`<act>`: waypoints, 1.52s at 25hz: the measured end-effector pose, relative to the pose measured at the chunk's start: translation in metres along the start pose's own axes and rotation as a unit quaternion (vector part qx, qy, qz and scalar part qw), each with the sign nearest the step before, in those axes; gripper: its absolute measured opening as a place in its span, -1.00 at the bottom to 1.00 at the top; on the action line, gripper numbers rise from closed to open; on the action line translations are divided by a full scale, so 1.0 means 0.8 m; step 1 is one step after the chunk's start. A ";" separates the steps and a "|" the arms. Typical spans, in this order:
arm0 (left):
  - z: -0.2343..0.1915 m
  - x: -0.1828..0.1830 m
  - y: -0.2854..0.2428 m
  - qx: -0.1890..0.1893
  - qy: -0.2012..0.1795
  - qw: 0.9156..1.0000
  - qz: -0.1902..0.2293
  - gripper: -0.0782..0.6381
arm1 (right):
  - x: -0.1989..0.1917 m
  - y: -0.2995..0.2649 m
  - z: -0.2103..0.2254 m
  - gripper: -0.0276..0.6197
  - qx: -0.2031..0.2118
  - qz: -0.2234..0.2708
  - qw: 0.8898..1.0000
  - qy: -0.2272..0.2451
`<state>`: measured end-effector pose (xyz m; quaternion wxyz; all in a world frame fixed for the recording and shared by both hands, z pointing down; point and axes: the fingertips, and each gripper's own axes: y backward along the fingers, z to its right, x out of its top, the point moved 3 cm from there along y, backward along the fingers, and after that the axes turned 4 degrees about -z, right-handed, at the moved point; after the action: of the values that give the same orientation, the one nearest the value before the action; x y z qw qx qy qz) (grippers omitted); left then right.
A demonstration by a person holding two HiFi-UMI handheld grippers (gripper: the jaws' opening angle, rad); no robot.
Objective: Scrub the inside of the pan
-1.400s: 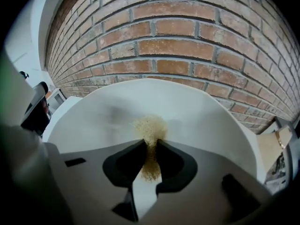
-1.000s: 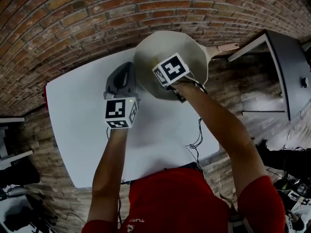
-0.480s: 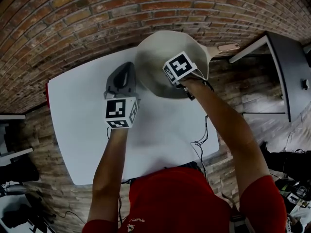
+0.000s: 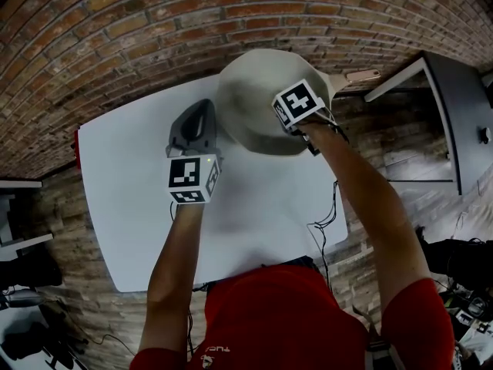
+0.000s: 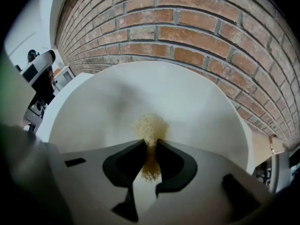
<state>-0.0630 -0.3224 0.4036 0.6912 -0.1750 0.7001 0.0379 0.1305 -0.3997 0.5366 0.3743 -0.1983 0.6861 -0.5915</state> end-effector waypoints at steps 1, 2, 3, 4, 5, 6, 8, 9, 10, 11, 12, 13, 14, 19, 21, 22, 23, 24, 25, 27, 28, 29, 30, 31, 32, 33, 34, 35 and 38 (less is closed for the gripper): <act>0.000 0.000 0.000 0.000 0.000 1.000 0.000 -0.74 | 0.003 0.003 -0.005 -0.68 0.008 0.010 1.000 0.010; 0.000 0.000 0.000 0.001 0.000 1.000 0.000 -0.74 | 0.008 0.006 -0.014 -0.68 0.021 0.023 0.999 0.026; 0.000 0.000 0.000 0.001 0.000 1.000 0.000 -0.74 | 0.013 0.010 -0.025 -0.68 0.037 0.038 0.997 0.047; 0.001 0.000 0.000 0.001 0.000 1.000 -0.001 -0.74 | 0.018 0.013 -0.038 -0.68 0.055 0.053 0.994 0.072; 0.002 0.000 0.000 0.000 0.000 1.000 -0.001 -0.74 | 0.022 0.015 -0.052 -0.68 0.074 0.065 0.990 0.098; 0.004 0.001 -0.001 0.000 0.000 1.000 -0.002 -0.74 | 0.025 0.017 -0.066 -0.68 0.091 0.074 0.986 0.122; 0.007 0.001 -0.004 -0.003 0.002 1.000 -0.003 -0.74 | 0.027 0.018 -0.091 -0.68 0.123 0.080 0.976 0.159; 0.009 0.000 -0.005 -0.004 0.002 1.000 -0.004 -0.74 | 0.026 0.018 -0.101 -0.68 0.136 0.079 0.972 0.173; 0.011 0.000 -0.006 -0.006 0.002 1.000 -0.005 -0.74 | 0.024 0.016 -0.108 -0.68 0.145 0.075 0.969 0.186; 0.013 -0.001 -0.007 -0.007 0.002 1.000 -0.006 -0.74 | 0.022 0.015 -0.113 -0.68 0.149 0.069 0.966 0.200; 0.014 -0.002 -0.007 -0.008 0.001 1.000 -0.008 -0.74 | 0.019 0.013 -0.115 -0.68 0.148 0.062 0.963 0.217; 0.016 -0.002 -0.007 -0.009 0.001 1.000 -0.009 -0.74 | 0.016 0.010 -0.115 -0.68 0.142 0.055 0.960 0.234; 0.016 -0.003 -0.007 -0.008 0.000 1.000 -0.010 -0.74 | 0.013 0.008 -0.113 -0.68 0.136 0.047 0.957 0.252; 0.017 -0.004 -0.009 -0.004 -0.003 1.000 -0.014 -0.74 | 0.000 0.006 -0.092 -0.68 0.121 0.016 0.949 0.290; 0.017 -0.004 -0.011 -0.003 -0.004 1.000 -0.014 -0.74 | -0.004 0.007 -0.079 -0.68 0.111 0.006 0.951 0.290; 0.017 -0.003 -0.011 -0.002 -0.004 1.000 -0.014 -0.74 | -0.005 0.007 -0.072 -0.68 0.105 0.002 0.951 0.290; 0.016 -0.003 -0.012 -0.001 -0.004 1.000 -0.013 -0.74 | -0.005 0.008 -0.067 -0.68 0.099 -0.001 0.952 0.291; 0.016 -0.003 -0.013 -0.001 -0.004 1.000 -0.013 -0.74 | -0.006 0.010 -0.061 -0.68 0.092 -0.004 0.952 0.292; 0.017 -0.003 -0.014 -0.001 -0.004 1.000 -0.013 -0.74 | -0.006 0.011 -0.057 -0.68 0.086 -0.007 0.952 0.294; 0.021 -0.002 -0.017 -0.003 -0.004 1.000 -0.013 -0.74 | -0.009 0.015 -0.048 -0.68 0.076 -0.018 0.951 0.298; 0.023 -0.002 -0.018 -0.004 -0.004 1.000 -0.013 -0.74 | -0.012 0.016 -0.044 -0.68 0.072 -0.026 0.951 0.300; 0.026 -0.003 -0.020 -0.005 -0.003 1.000 -0.013 -0.74 | -0.015 0.017 -0.039 -0.68 0.069 -0.036 0.950 0.301; 0.028 -0.003 -0.021 -0.006 -0.003 1.000 -0.013 -0.74 | -0.019 0.018 -0.035 -0.68 0.066 -0.045 0.950 0.303; 0.031 -0.003 -0.022 -0.007 -0.003 1.000 -0.013 -0.74 | -0.023 0.019 -0.030 -0.68 0.062 -0.054 0.949 0.303; 0.033 -0.002 -0.022 -0.007 -0.004 1.000 -0.013 -0.74 | -0.027 0.020 -0.025 -0.68 0.058 -0.062 0.949 0.303; 0.034 -0.002 -0.023 -0.008 -0.004 1.000 -0.013 -0.74 | -0.031 0.021 -0.020 -0.68 0.052 -0.069 0.950 0.301; 0.036 -0.002 -0.023 -0.009 -0.004 1.000 -0.012 -0.74 | -0.034 0.023 -0.016 -0.68 0.047 -0.074 0.950 0.299; 0.037 -0.002 -0.024 -0.009 -0.005 1.000 -0.012 -0.74 | -0.036 0.024 -0.012 -0.68 0.042 -0.077 0.951 0.297; 0.042 -0.001 -0.026 -0.011 -0.006 1.000 -0.013 -0.74 | -0.035 0.029 -0.006 -0.68 0.034 -0.066 0.954 0.292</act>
<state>-0.0248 -0.3318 0.4068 0.6940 -0.1913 0.6931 0.0373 0.1490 -0.3715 0.5221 0.1245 -0.0485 0.7303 -0.6699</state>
